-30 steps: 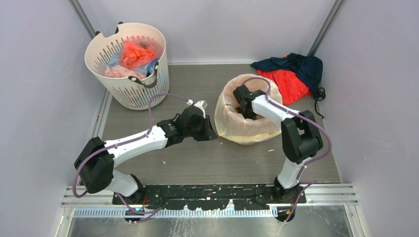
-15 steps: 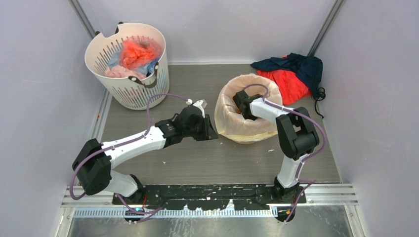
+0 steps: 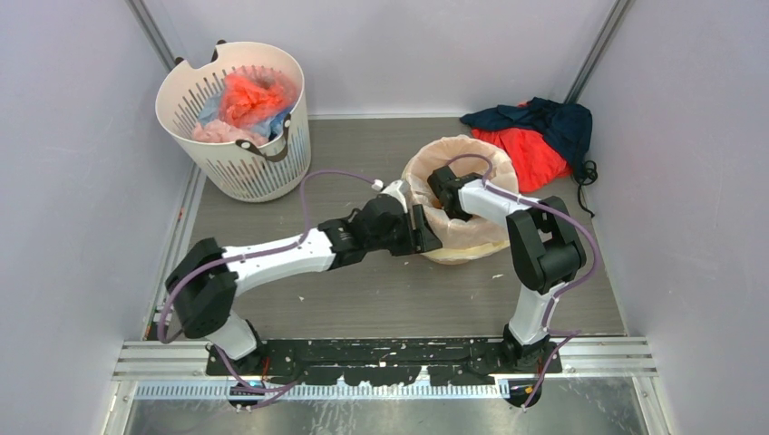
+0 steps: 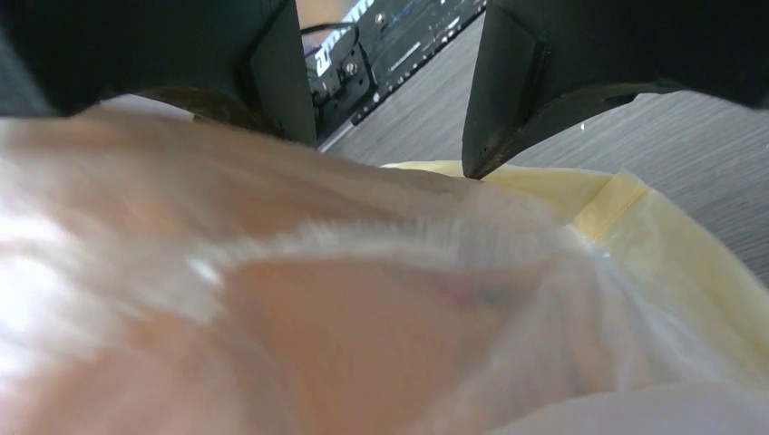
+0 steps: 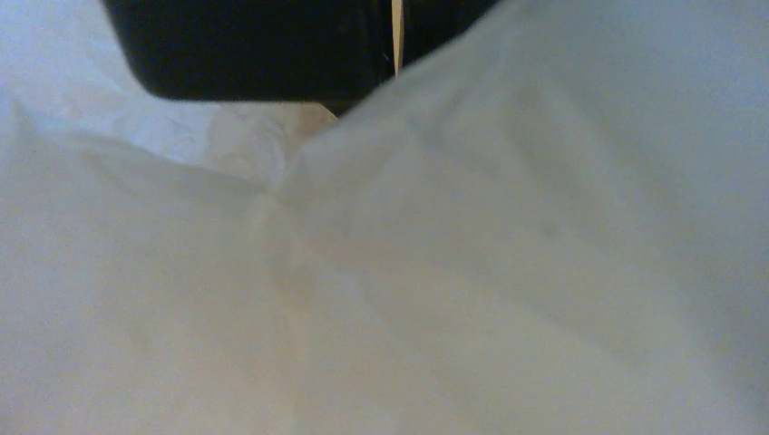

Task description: Put the trash bags into the trash bin

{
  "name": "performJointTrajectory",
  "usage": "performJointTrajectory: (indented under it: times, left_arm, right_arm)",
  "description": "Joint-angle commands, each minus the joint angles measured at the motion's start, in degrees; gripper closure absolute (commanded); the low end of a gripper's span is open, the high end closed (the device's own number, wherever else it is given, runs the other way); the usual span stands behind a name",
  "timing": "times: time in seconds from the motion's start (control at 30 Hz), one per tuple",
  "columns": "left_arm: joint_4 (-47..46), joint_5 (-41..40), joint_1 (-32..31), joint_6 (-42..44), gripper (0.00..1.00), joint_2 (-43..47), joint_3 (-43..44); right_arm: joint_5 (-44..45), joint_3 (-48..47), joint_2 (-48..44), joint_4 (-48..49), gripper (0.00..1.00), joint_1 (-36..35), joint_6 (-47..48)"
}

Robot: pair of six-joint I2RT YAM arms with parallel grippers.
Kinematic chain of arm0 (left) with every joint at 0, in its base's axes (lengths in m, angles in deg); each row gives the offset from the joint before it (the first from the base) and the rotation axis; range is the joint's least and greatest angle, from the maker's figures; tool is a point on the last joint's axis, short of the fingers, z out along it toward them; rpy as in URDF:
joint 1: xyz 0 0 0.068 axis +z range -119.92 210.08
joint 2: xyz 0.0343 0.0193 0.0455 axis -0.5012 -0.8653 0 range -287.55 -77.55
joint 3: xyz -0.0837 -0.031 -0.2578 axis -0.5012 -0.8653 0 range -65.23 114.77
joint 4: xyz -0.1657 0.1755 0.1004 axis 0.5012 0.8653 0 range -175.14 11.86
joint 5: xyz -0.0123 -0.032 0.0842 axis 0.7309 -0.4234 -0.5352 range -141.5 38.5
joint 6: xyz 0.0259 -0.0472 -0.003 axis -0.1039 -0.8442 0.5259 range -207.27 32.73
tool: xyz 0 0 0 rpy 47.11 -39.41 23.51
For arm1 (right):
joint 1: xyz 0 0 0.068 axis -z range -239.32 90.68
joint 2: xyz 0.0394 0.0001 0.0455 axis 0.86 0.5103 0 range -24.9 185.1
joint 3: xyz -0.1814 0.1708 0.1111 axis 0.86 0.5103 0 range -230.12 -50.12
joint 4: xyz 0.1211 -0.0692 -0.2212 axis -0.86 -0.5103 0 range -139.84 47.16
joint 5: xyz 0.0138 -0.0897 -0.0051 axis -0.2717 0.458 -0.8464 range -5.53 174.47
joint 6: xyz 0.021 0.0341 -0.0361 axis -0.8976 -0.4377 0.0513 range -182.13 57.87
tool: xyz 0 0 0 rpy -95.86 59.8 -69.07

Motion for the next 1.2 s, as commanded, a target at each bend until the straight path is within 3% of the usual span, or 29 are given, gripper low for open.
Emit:
performJointTrajectory:
  times: [0.0, 0.17, 0.33, 0.57, 0.6, 0.67, 0.83, 0.97, 1.17]
  left_arm:
    - [-3.50, -6.54, -1.48, -1.25, 0.39, -5.60, 3.76]
    - [-7.50, -13.30, -3.16, -3.96, 0.41, -12.08, 1.83]
    - [-7.82, -14.33, -4.55, -5.67, 0.43, -18.54, 0.45]
    - [-7.15, -15.31, -4.08, -5.69, 0.44, -10.18, -7.16]
    - [-7.28, -15.45, -4.01, -5.38, 0.44, -7.93, -8.28]
    - [-5.42, -14.74, -4.04, -4.45, 0.44, -4.39, -8.83]
    - [-1.42, -14.57, -5.25, -3.58, 0.44, 3.53, -10.32]
    - [0.25, -16.01, -5.81, -3.11, 0.44, 7.79, -11.26]
    - [1.81, -17.56, -5.90, -2.37, 0.44, 10.84, -12.10]
  right_arm:
    - [-0.99, 0.12, -1.11, 2.39, 0.99, 0.01, -1.42]
    - [-1.42, 0.73, -1.54, 3.27, 0.99, -0.12, -1.91]
    - [-1.52, 1.45, -1.60, 3.93, 0.99, -0.10, -1.89]
    - [-1.42, 1.32, -4.23, 3.28, 0.99, -0.06, -1.55]
    - [-1.08, 1.16, -5.40, 3.04, 0.95, -0.10, -1.55]
    - [0.27, 0.01, -7.82, 1.34, 0.77, -0.13, -1.40]
    - [3.70, -4.63, -13.47, -4.43, 0.55, -0.03, -0.85]
    - [5.64, -8.79, -16.39, -7.51, 0.48, 0.02, -0.58]
    - [5.07, -14.87, -19.63, -10.72, 0.48, 0.03, 1.12]
